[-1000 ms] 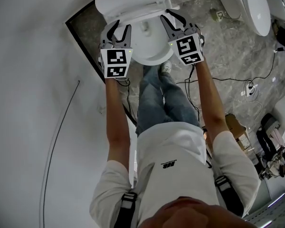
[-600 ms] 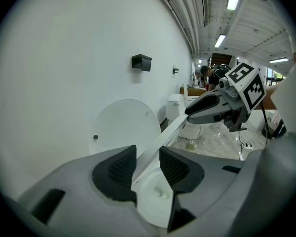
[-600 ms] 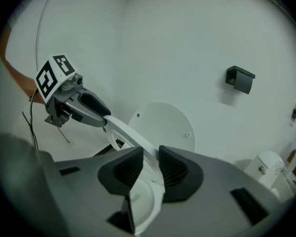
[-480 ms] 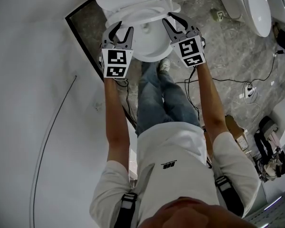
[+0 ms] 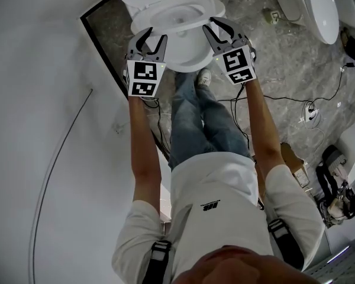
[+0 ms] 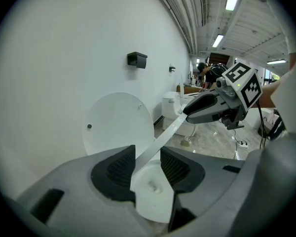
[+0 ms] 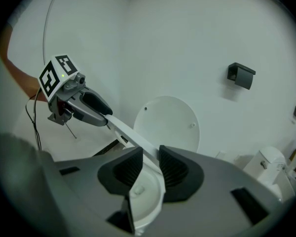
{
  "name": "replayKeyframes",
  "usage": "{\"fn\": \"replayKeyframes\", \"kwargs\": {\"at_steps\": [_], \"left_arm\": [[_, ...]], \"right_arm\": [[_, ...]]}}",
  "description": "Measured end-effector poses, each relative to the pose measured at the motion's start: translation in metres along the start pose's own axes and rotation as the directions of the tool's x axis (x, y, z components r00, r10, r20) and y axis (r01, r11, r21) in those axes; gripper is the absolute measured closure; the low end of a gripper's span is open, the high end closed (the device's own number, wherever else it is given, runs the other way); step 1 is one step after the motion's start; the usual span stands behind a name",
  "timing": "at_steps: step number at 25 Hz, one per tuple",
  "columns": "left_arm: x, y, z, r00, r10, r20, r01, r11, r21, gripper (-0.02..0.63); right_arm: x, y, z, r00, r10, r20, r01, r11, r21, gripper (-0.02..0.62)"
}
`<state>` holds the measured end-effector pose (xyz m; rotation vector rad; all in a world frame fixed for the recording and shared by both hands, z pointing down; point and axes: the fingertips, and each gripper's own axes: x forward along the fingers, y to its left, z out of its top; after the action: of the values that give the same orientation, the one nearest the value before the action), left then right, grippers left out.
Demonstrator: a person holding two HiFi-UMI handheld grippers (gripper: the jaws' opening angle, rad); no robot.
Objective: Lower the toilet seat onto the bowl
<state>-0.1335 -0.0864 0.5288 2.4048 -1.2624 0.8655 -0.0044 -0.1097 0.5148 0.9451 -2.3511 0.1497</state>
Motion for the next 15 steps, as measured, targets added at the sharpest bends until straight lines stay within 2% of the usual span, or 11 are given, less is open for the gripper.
{"fn": "replayKeyframes", "kwargs": {"at_steps": [7, 15], "left_arm": [[-0.004, -0.011, -0.009, 1.000, -0.017, -0.004, 0.017, 1.000, 0.013, 0.445], [-0.006, -0.022, -0.030, 0.999, -0.035, -0.018, 0.035, 0.999, -0.006, 0.440]], "right_arm": [[-0.007, 0.008, -0.013, 1.000, 0.000, -0.026, 0.000, 1.000, -0.022, 0.485], [-0.011, 0.020, -0.026, 0.999, 0.003, -0.052, -0.004, 0.999, -0.033, 0.485]]}}
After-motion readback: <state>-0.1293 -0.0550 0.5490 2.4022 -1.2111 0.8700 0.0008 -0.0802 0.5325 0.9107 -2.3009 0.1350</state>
